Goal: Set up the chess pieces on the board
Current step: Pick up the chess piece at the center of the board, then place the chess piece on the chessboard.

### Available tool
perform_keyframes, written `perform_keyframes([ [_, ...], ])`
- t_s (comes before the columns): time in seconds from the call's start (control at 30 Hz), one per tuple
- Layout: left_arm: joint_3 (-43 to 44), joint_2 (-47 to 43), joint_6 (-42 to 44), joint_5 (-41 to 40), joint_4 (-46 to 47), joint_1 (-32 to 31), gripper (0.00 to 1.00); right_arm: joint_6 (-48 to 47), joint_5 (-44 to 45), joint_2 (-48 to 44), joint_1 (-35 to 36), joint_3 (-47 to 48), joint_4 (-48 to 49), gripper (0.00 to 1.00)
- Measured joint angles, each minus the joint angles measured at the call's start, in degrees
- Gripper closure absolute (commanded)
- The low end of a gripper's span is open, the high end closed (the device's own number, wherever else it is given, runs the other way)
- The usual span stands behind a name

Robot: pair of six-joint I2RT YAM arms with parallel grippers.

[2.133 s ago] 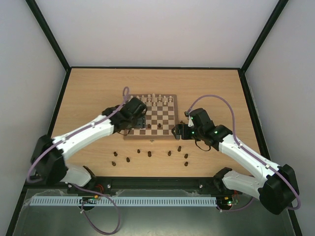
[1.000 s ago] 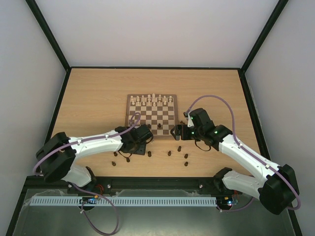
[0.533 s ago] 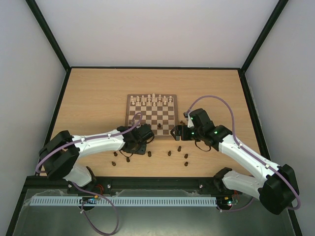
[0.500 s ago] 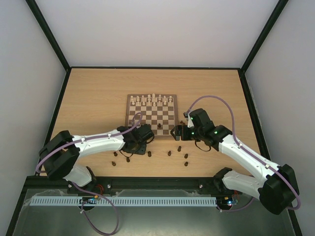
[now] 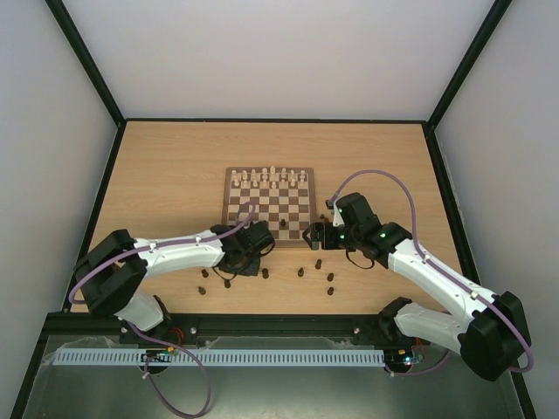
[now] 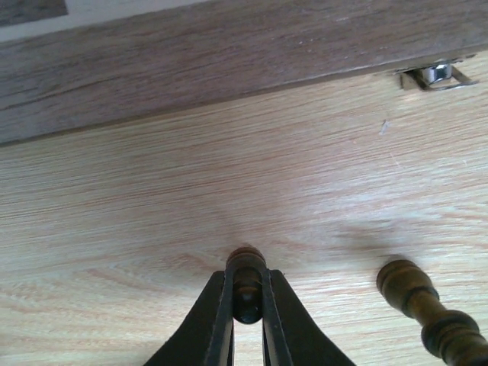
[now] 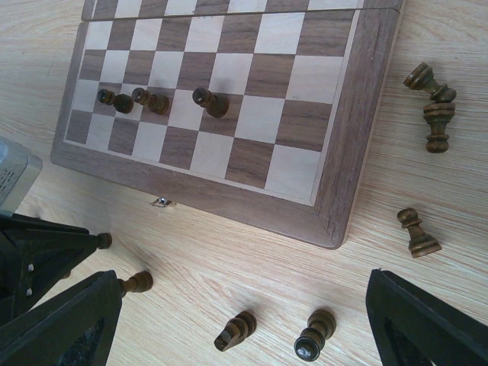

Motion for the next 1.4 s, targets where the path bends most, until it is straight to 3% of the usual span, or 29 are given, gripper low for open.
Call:
perform_keyframes([
  [0.17,3.56,0.00,2.14,-0.76,-4.22,1.92,0.96,0.00,-0.02,0.00,0.00,0.00,0.02,0.12],
  [0.6,21.24,4.63,13.62,-3.85,-8.09,15.63,0.96,0.00,-0.04,0.00,0.00,0.00,0.04,0.12],
  [0.87,22.45,11.37,16.57,-3.13,-7.10,16.68,0.96,0.00,-0.04,0.00,0.00,0.00,0.04,0.12],
  [1.4,22.29,13.86,17.22,-2.64,-5.07,17.07,0.93,0.00,-0.39,0.00,0.00,0.00,0.13,0.12],
])
